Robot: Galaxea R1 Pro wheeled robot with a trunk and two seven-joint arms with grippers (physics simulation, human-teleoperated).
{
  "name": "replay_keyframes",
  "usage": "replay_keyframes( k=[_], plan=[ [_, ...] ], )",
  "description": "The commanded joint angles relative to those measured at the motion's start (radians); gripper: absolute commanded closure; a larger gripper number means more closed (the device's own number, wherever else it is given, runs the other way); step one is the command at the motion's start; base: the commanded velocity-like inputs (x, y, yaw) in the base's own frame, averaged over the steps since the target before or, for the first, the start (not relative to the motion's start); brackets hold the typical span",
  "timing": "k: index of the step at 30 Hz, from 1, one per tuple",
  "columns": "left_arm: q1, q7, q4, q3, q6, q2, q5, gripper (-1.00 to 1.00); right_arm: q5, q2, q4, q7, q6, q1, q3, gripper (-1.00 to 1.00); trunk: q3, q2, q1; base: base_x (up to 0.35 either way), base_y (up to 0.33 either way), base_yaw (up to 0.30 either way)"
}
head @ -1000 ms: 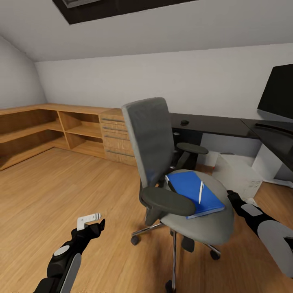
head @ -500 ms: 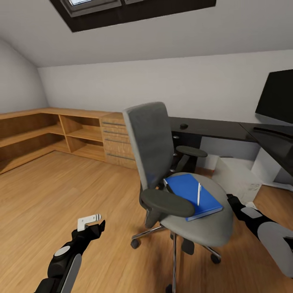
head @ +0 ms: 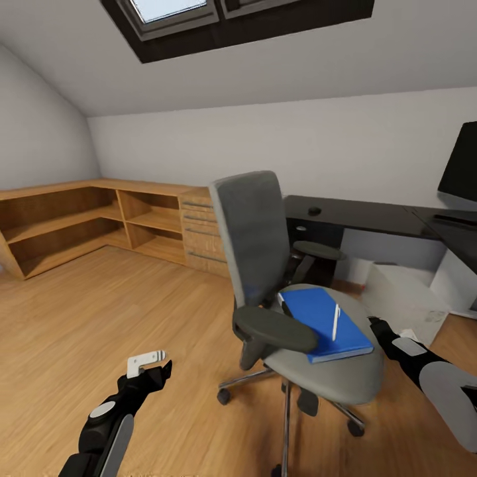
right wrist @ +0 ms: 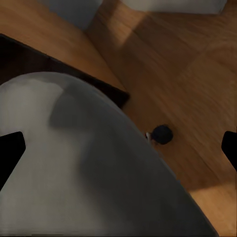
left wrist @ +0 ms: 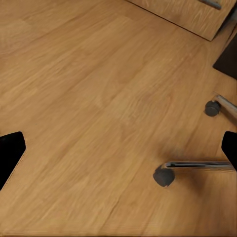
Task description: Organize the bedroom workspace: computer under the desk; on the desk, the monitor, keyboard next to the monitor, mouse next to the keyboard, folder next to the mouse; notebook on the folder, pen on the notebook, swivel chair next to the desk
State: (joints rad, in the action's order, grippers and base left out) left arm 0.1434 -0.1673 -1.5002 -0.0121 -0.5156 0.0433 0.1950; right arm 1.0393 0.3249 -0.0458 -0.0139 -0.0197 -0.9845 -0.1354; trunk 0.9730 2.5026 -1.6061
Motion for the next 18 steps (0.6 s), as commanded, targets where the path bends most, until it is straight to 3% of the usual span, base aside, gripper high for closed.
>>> replay_keyframes(
  k=[1,15,18],
  plan=[
    [0.001,-0.006,0.000,0.000,-0.004,0.001,0.011,-1.00,-0.001,0.000,0.000,-0.001,-0.002,0.000,-0.009,-1.00,0.001,0.000,0.000,0.000,0.000,0.268],
    [0.001,-0.007,0.008,0.001,-0.004,0.001,0.011,-1.00,-0.001,0.000,0.000,-0.001,-0.002,0.000,-0.009,-1.00,0.001,0.000,0.000,0.000,0.000,0.270],
    [0.001,-0.010,0.020,0.029,-0.002,0.000,0.011,-1.00,-0.001,0.000,0.000,-0.001,-0.002,0.000,-0.009,-1.00,0.001,0.000,0.000,0.000,0.000,0.268]
  ],
)
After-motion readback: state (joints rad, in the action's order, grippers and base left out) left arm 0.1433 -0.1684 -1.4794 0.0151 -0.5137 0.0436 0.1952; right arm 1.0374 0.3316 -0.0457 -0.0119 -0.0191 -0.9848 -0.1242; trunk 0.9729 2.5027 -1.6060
